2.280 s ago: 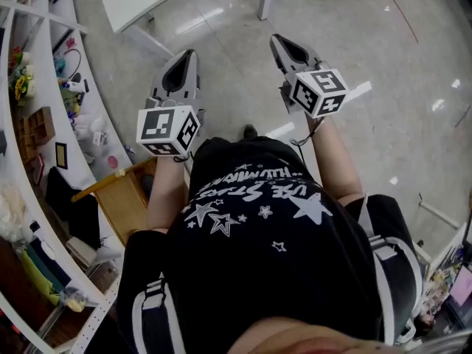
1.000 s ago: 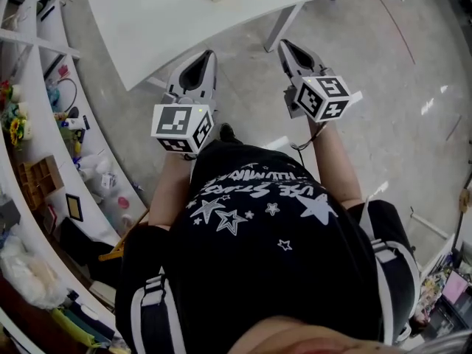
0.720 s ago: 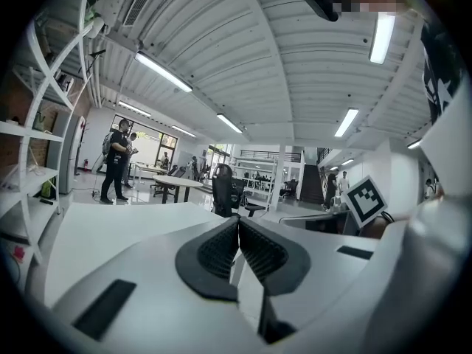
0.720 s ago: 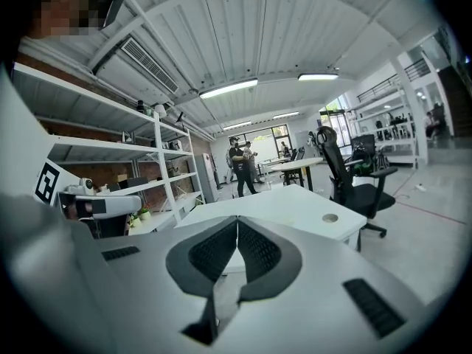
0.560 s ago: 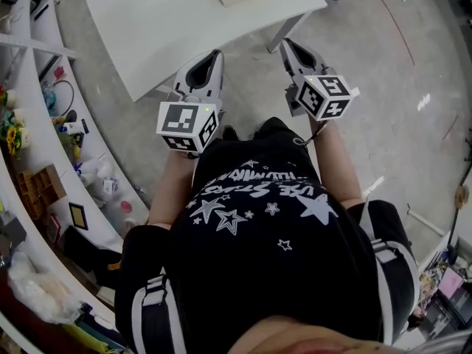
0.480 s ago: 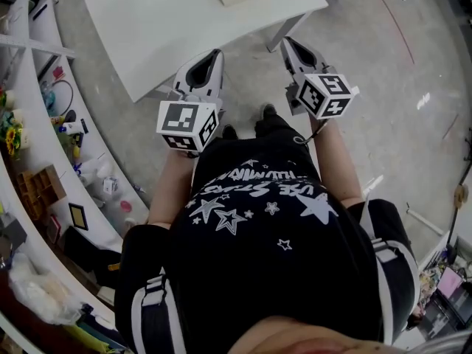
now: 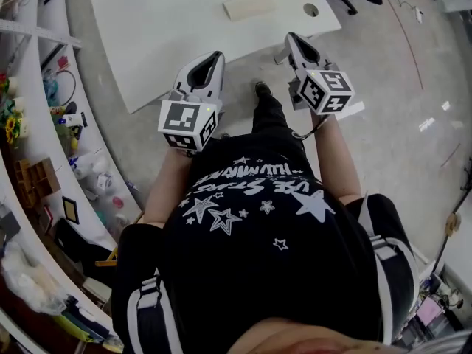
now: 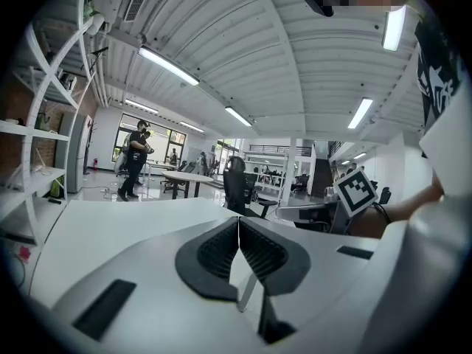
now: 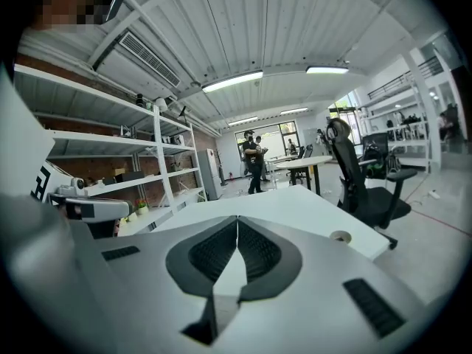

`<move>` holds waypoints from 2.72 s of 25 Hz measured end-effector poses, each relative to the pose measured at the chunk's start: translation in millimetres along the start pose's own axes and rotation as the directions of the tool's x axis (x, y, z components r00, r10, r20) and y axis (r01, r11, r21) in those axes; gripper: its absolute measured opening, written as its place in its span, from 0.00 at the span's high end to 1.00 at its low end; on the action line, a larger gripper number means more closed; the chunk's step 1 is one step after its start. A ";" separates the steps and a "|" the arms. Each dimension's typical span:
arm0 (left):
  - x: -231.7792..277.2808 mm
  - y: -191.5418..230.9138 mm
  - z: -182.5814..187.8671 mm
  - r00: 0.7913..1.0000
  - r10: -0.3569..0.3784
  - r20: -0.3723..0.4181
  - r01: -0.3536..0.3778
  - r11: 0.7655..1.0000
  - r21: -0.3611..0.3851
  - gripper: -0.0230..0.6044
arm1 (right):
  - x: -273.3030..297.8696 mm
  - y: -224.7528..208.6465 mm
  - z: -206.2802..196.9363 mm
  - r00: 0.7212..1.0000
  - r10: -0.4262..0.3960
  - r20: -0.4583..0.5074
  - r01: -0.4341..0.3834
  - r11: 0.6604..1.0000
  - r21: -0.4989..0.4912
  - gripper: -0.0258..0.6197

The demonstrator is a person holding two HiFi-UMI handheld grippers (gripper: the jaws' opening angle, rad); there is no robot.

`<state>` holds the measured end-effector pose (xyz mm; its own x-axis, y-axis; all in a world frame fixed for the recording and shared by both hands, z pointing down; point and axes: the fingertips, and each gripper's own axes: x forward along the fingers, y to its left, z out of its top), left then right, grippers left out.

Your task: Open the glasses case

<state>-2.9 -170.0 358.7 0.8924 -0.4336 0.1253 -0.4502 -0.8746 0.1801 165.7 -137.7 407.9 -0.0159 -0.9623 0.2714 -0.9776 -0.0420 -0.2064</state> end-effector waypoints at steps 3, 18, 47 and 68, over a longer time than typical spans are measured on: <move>31.7 6.5 -1.1 0.999 0.048 -0.007 -0.048 0.999 0.004 0.94 | 32.1 -21.6 5.1 0.998 0.060 -0.023 -0.060 0.998 -0.020 0.95; 178.0 36.9 -69.7 0.953 0.223 -0.207 -0.218 0.975 0.045 0.94 | 153.4 -92.8 8.6 0.920 0.311 -0.241 -0.363 0.906 -0.219 0.95; 233.9 88.3 -156.1 0.759 0.431 -0.488 -0.458 0.886 0.071 0.94 | 205.4 -89.5 -75.6 0.624 0.435 -0.649 -0.780 0.300 -0.549 0.49; 235.5 89.2 -160.9 0.750 0.432 -0.502 -0.477 0.878 0.042 0.94 | 216.8 -94.5 -86.0 0.584 0.387 -0.714 -0.808 0.193 -0.557 0.52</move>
<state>162.0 -315.1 561.3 0.4587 -0.5937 0.6611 -0.8198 -0.5699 0.0570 236.6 -319.3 567.1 -0.5372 -0.3867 0.7496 -0.2926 0.9190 0.2644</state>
